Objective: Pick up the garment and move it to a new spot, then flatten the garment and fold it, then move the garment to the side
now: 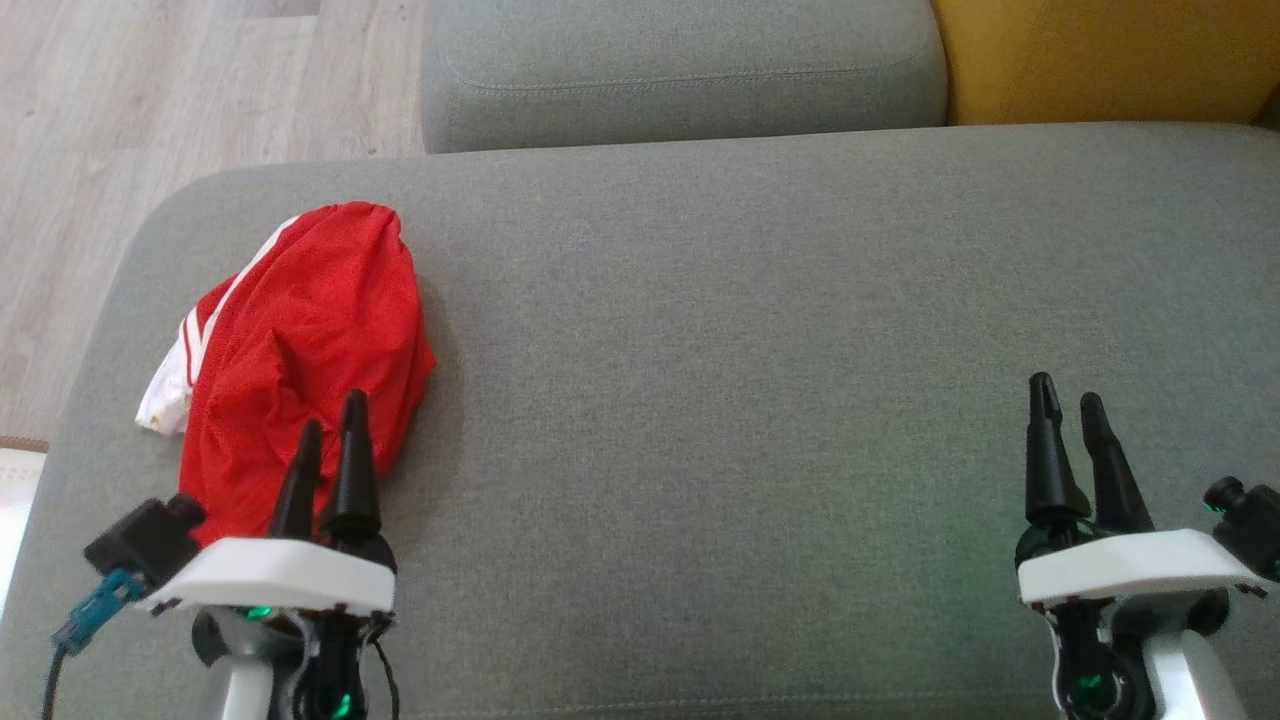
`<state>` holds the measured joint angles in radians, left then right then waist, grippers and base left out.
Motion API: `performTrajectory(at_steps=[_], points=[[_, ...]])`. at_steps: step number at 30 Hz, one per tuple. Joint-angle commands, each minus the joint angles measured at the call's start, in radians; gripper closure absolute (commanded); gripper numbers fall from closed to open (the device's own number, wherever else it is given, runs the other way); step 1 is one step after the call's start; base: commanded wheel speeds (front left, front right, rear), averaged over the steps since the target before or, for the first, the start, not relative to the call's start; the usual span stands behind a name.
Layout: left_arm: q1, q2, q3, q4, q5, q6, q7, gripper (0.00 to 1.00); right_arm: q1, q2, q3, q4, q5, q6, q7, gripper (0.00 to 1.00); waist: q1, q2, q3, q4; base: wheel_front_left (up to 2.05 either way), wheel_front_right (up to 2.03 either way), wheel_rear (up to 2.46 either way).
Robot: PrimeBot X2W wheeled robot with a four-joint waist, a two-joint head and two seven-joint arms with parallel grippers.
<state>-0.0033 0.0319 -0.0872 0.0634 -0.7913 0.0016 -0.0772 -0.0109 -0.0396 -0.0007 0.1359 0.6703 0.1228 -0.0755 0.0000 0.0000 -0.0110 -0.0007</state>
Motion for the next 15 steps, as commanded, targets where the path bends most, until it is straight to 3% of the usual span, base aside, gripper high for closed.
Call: performTrajectory(at_steps=[1, 15], points=[[-0.042, 0.017, 0.004, -0.047, 0.049, 0.007, -0.014, 0.0, -0.041, -0.007, 0.02, -0.047, -0.046, 0.004, -0.015, 0.0, 0.0, 0.0, -0.001, -0.001, 0.0, 0.0, 0.0], [-0.062, 0.09, -0.143, -0.053, 0.292, 0.123, -0.055, 0.0, -0.034, -0.008, 0.048, -0.05, -0.255, 0.005, -0.056, 0.0, 0.0, 0.0, -0.003, -0.003, 0.0, 0.0, 0.0]])
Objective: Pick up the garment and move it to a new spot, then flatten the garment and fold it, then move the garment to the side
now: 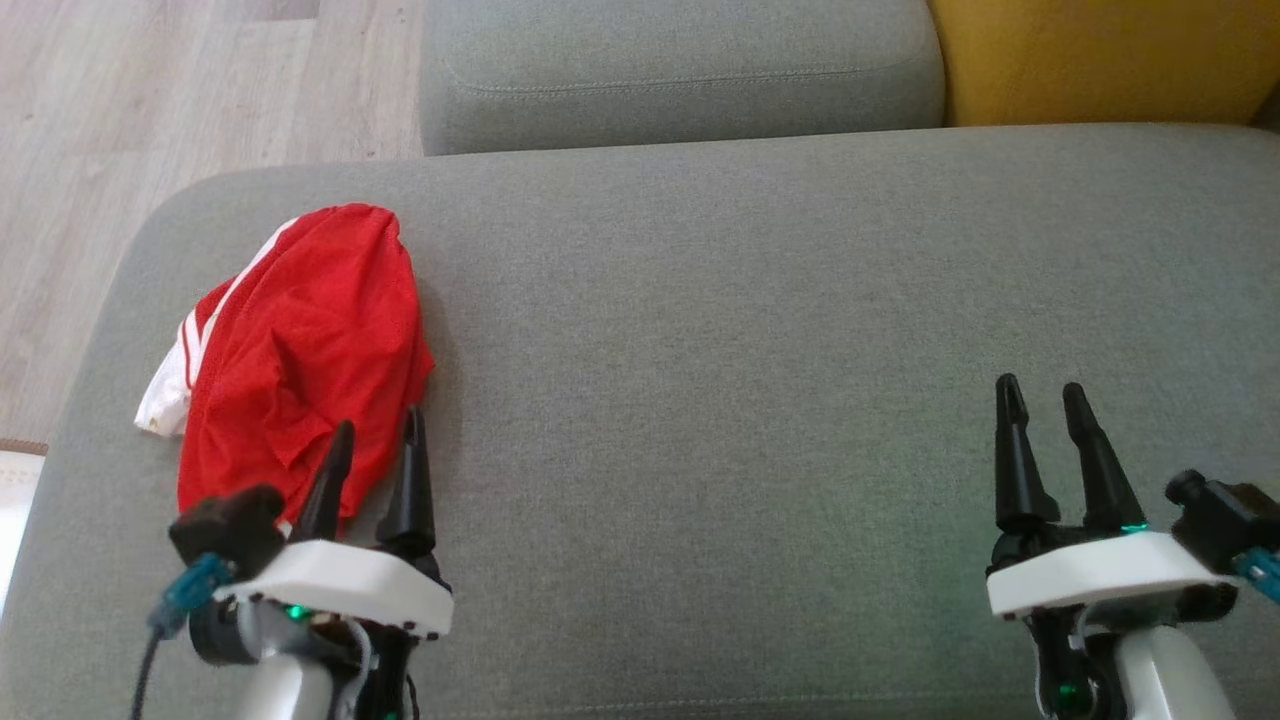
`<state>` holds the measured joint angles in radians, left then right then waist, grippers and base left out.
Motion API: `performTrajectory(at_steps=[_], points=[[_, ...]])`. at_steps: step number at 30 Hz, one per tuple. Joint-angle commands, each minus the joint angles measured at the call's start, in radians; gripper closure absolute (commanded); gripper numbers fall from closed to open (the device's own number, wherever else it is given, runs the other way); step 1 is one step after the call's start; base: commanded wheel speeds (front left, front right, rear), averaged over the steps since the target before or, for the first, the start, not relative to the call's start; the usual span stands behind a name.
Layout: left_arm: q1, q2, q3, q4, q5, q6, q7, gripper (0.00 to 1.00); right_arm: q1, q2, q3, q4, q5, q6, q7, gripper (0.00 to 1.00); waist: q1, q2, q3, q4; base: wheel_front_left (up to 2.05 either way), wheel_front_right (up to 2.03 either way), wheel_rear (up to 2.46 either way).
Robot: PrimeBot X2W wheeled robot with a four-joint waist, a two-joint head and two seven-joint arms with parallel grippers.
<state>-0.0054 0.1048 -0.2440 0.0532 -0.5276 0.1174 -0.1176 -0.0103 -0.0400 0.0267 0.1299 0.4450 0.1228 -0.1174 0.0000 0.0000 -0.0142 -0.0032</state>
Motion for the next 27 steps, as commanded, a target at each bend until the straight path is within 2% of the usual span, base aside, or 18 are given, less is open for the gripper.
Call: performTrajectory(at_steps=[1, 27], points=[[-0.062, 0.023, 0.004, -0.043, 0.041, 0.018, -0.018, 0.0, -0.034, -0.008, 0.023, -0.045, -0.045, 0.005, -0.017, 0.0, 0.0, 0.0, 0.0, -0.001, 0.0, 0.0, 0.0], [-0.114, 0.153, -0.244, -0.029, 0.344, 0.259, -0.094, 0.0, -0.019, -0.009, 0.089, -0.086, -0.427, 0.007, -0.093, 0.0, 0.0, 0.0, -0.015, -0.005, 0.0, 0.0, 0.0]])
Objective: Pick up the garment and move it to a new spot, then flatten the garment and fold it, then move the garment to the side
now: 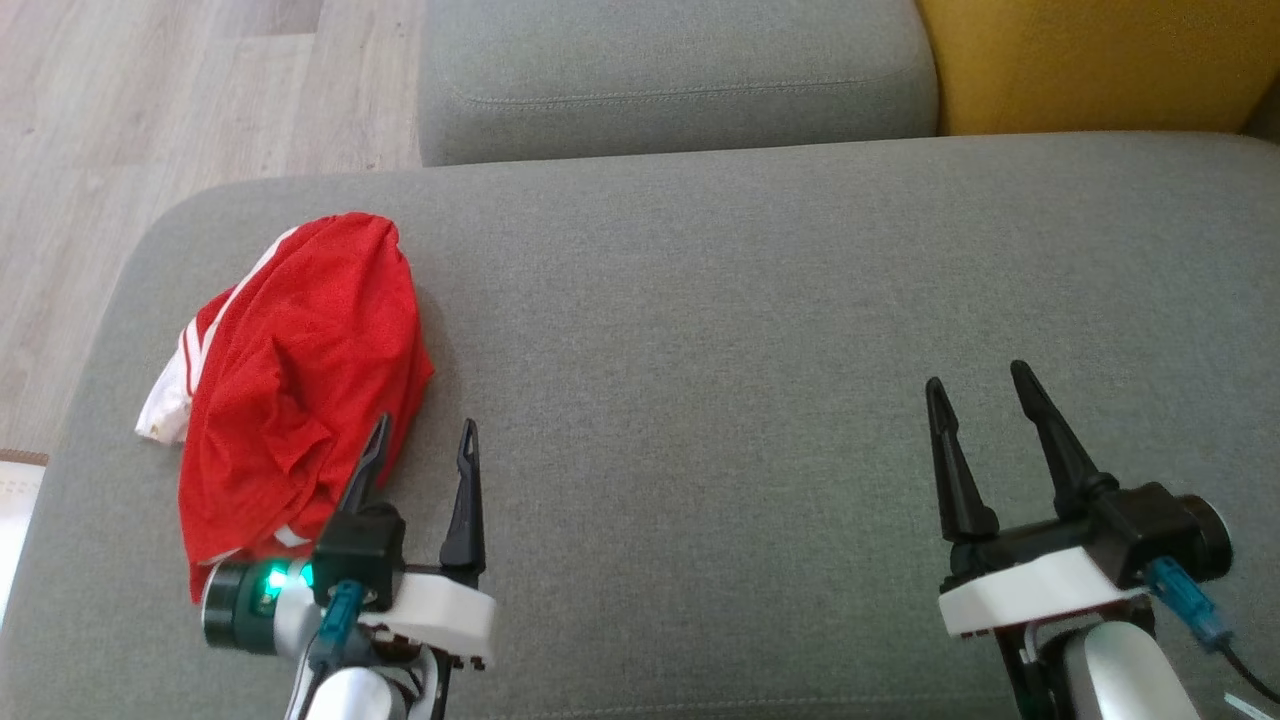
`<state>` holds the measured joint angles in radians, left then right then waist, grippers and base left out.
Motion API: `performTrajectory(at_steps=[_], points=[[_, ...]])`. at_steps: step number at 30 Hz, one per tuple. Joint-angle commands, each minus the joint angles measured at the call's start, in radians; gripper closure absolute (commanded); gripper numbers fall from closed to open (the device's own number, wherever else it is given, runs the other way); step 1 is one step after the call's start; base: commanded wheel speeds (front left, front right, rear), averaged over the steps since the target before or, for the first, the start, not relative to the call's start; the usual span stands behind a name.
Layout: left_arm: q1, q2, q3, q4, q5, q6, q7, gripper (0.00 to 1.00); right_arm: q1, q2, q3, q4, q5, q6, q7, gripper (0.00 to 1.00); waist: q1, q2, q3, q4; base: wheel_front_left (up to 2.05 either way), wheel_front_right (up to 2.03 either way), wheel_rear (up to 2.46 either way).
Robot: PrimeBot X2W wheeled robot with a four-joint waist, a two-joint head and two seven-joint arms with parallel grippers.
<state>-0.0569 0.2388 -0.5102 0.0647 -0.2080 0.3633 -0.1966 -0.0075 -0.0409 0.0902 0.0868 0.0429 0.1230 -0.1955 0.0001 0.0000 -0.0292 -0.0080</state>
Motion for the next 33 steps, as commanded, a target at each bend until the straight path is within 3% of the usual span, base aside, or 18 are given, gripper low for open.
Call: performTrajectory(at_steps=[1, 4, 10, 16, 22, 33], points=[[-0.062, 0.018, 0.02, -0.046, 0.025, 0.021, -0.018, 0.0, -0.022, -0.008, 0.027, -0.047, -0.029, 0.007, -0.018, 0.0, -0.0001, 0.0, 0.001, 0.0, 0.0, 0.0, 0.0], [-0.055, 0.011, 0.021, -0.06, 0.012, 0.027, -0.026, 0.0, -0.017, -0.008, 0.025, -0.05, -0.016, 0.007, -0.027, 0.0, -0.0001, 0.0, 0.001, 0.002, 0.0, 0.0, 0.0], [-0.026, -0.03, 0.074, -0.089, -0.022, -0.004, -0.044, 0.0, -0.006, -0.009, 0.026, -0.026, 0.083, 0.007, -0.045, 0.0, -0.0001, 0.0, -0.001, 0.01, 0.0, 0.0, 0.0], [0.012, -0.084, 0.133, -0.091, 0.003, -0.068, -0.061, 0.0, -0.004, -0.009, 0.043, 0.042, 0.187, 0.008, -0.063, 0.0, -0.0001, 0.0, -0.005, 0.015, 0.0, 0.0, 0.0], [0.045, -0.129, 0.176, -0.002, -0.004, -0.167, -0.065, 0.0, -0.016, -0.009, 0.035, 0.075, 0.27, 0.008, -0.066, 0.0, -0.0001, 0.0, -0.006, 0.013, 0.0, 0.0, 0.0], [0.041, -0.17, 0.239, 0.021, 0.042, -0.227, -0.065, 0.0, -0.014, -0.009, 0.029, 0.068, 0.292, 0.008, -0.066, 0.0, -0.0001, 0.0, -0.006, 0.008, 0.0, 0.0, 0.0]])
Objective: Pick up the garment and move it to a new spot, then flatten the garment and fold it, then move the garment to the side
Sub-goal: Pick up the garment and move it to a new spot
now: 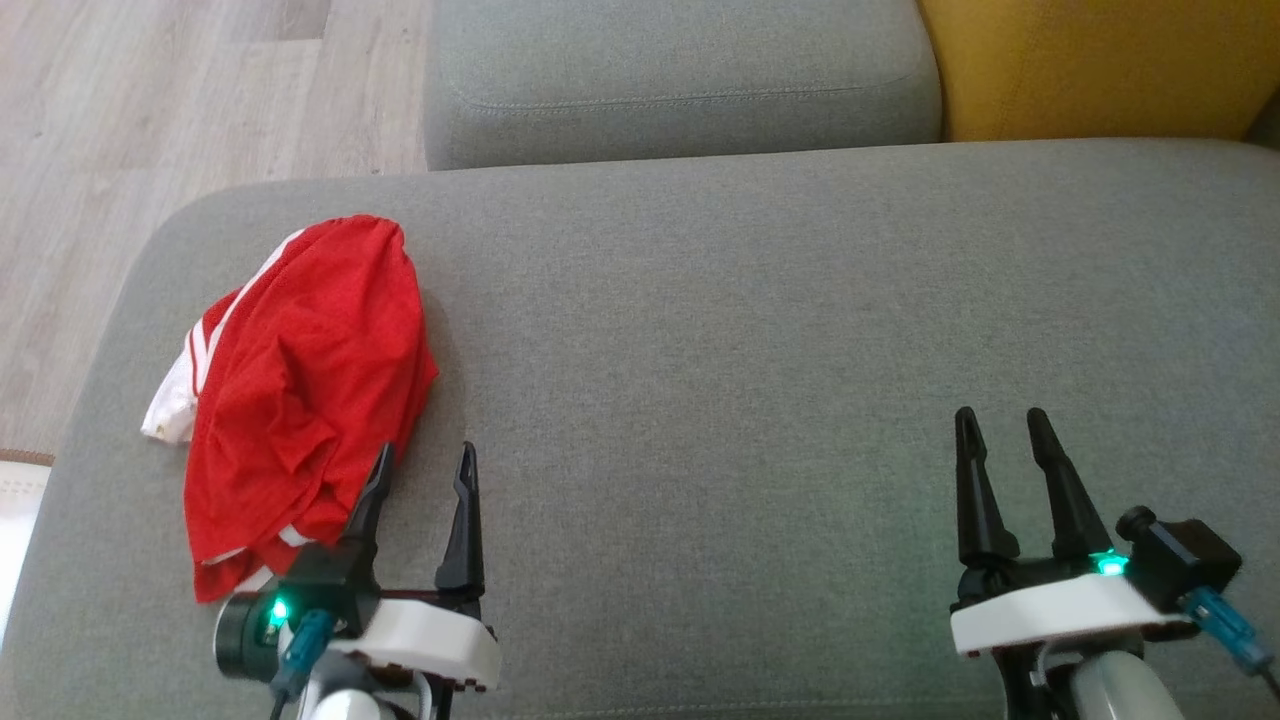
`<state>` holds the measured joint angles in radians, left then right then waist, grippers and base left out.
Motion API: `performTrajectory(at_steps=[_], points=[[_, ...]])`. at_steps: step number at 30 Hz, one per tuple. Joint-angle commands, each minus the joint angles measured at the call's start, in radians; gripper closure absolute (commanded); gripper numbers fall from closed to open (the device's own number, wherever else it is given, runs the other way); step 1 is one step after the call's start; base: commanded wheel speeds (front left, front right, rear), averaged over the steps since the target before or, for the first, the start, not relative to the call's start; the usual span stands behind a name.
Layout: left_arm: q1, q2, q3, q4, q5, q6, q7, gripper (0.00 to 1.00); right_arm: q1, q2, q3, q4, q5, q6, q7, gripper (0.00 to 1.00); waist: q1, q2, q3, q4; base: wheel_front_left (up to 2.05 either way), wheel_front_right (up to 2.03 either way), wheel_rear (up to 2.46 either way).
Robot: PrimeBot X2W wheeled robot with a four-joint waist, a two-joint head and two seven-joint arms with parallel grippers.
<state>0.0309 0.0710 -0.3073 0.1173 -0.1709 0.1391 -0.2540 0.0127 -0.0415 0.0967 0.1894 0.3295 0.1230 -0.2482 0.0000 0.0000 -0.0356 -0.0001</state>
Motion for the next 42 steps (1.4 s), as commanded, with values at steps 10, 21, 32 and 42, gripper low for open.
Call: performTrajectory(at_steps=[10, 21, 32, 42], points=[[-0.047, -0.016, 0.067, -0.024, 0.034, -0.018, -0.008, 0.0, -0.03, -0.009, 0.03, -0.022, 0.005, 0.008, -0.014, 0.0, 0.0, 0.0, 0.001, 0.05, 0.0, 0.0, 0.0], [-0.033, -0.019, 0.108, -0.018, 0.057, -0.015, -0.008, 0.0, 0.001, -0.009, 0.06, -0.009, 0.02, 0.008, -0.014, 0.0, 0.0, 0.0, -0.024, 0.25, 0.0, 0.0, 0.0], [-0.004, -0.018, 0.136, -0.024, 0.092, -0.03, -0.008, 0.0, 0.016, -0.009, 0.099, -0.004, 0.059, 0.008, -0.014, 0.0, 0.0, 0.0, -0.043, 0.427, 0.0, 0.0, 0.0], [0.014, -0.018, 0.172, -0.04, 0.098, -0.025, -0.008, 0.0, 0.003, -0.009, 0.131, 0.004, 0.07, 0.008, -0.014, 0.0, 0.0, 0.0, -0.041, 0.465, 0.0, 0.0, 0.0]])
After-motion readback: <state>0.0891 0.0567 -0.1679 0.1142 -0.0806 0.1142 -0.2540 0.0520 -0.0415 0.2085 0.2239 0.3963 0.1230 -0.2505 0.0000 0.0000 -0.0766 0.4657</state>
